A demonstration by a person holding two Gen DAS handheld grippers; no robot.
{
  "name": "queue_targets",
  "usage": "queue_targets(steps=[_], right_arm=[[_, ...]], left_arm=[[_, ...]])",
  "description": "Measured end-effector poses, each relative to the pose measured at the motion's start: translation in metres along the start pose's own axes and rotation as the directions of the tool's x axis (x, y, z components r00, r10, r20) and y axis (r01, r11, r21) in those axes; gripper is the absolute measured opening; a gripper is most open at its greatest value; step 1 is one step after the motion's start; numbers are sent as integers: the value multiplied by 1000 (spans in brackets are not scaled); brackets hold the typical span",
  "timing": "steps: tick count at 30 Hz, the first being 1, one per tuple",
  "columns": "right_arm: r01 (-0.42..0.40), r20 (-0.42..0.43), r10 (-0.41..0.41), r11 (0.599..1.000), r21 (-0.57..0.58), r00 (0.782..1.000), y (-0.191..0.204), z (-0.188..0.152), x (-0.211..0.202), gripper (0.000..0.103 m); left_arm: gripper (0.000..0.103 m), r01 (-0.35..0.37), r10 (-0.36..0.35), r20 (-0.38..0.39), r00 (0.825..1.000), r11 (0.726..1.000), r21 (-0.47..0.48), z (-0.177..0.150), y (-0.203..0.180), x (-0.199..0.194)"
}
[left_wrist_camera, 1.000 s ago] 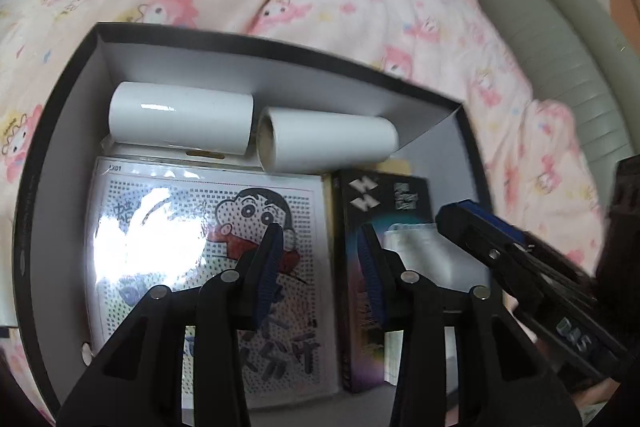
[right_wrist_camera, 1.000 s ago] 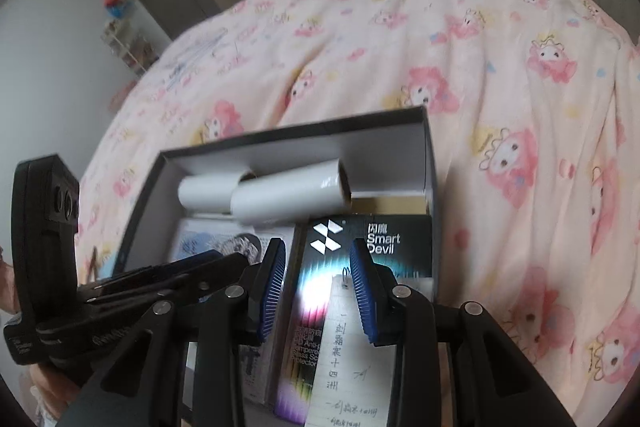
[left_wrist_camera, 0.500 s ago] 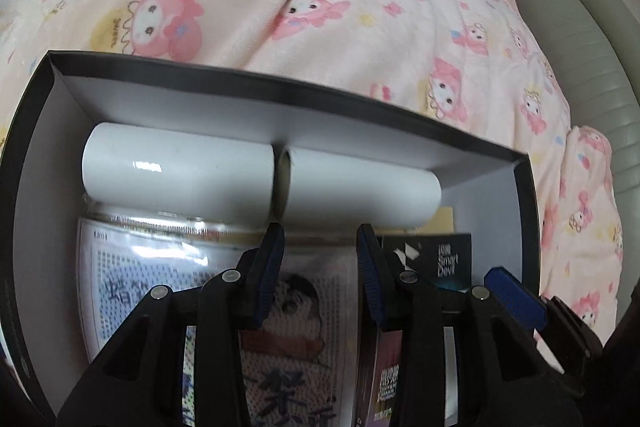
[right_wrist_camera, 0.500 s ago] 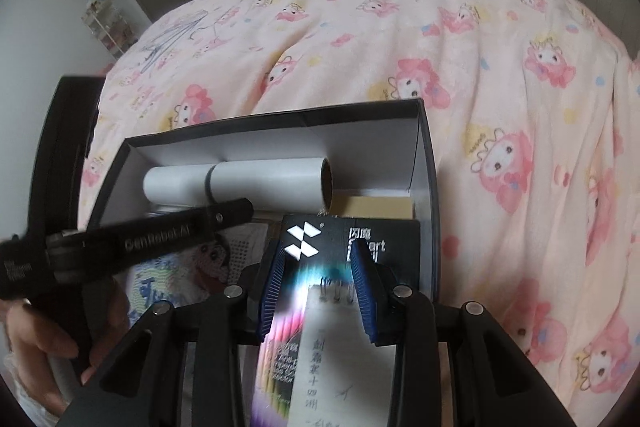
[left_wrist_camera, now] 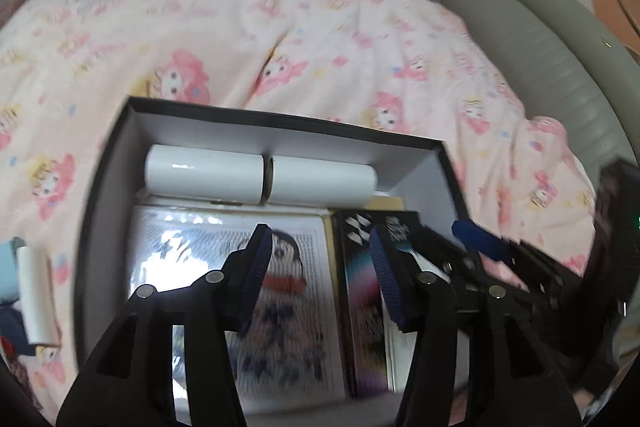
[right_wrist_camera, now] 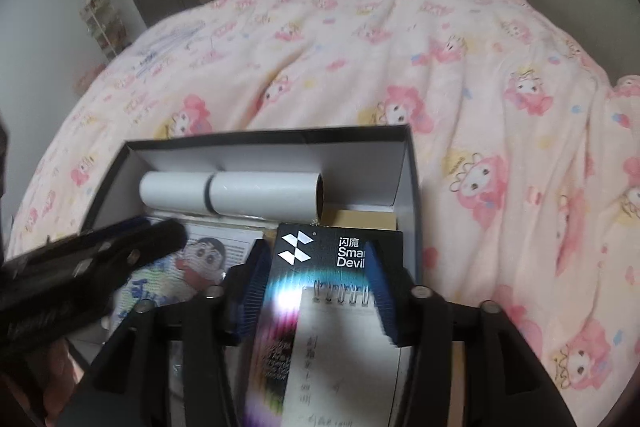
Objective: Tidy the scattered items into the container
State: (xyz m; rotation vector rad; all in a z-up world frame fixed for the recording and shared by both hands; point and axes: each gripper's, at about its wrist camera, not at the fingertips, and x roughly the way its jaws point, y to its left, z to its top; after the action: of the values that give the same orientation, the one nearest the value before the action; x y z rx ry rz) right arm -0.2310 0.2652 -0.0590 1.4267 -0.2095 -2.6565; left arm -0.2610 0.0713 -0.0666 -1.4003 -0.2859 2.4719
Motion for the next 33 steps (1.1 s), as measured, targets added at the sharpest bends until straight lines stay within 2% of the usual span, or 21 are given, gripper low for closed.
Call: queue_targets(steps=[6, 10, 15, 19, 21, 24, 27, 30, 33], right_arm=[[-46, 51, 45, 999, 24, 998, 15, -23, -47, 60], [-58, 73, 56, 998, 25, 996, 38, -53, -69, 61], [-89, 65, 94, 994, -68, 993, 85, -83, -83, 61], [-168, 52, 176, 977, -128, 983, 132, -95, -83, 61], [-214, 34, 221, 967, -138, 975, 153, -97, -78, 61], [-287, -4, 290, 945, -160, 957, 188, -102, -70, 61], [-344, -34, 344, 918, -196, 938, 224, -108, -61, 61], [-349, -64, 344, 905, -243, 937, 261, -114, -44, 61], [-336, -111, 317, 903, -269, 942, 288, -113, -13, 60]], left_arm=[[58, 9, -11, 58, 998, 999, 51, -36, -5, -57], [59, -7, 4, 71, 997, 999, 39, -64, 7, -82], [59, -16, 19, 80, 997, 999, -29, -104, 48, -119], [59, -52, 64, 98, 993, 991, -121, -121, 94, -142], [59, -78, 100, 107, 989, 978, -194, -127, 125, -152], [57, -129, 166, 95, 982, 941, -313, -131, 170, -158], [57, -114, 163, 83, 983, 899, -423, -135, 217, -155], [55, -116, 168, 66, 984, 869, -480, -133, 251, -145], [54, -109, 175, 89, 980, 861, -498, -128, 271, -138]])
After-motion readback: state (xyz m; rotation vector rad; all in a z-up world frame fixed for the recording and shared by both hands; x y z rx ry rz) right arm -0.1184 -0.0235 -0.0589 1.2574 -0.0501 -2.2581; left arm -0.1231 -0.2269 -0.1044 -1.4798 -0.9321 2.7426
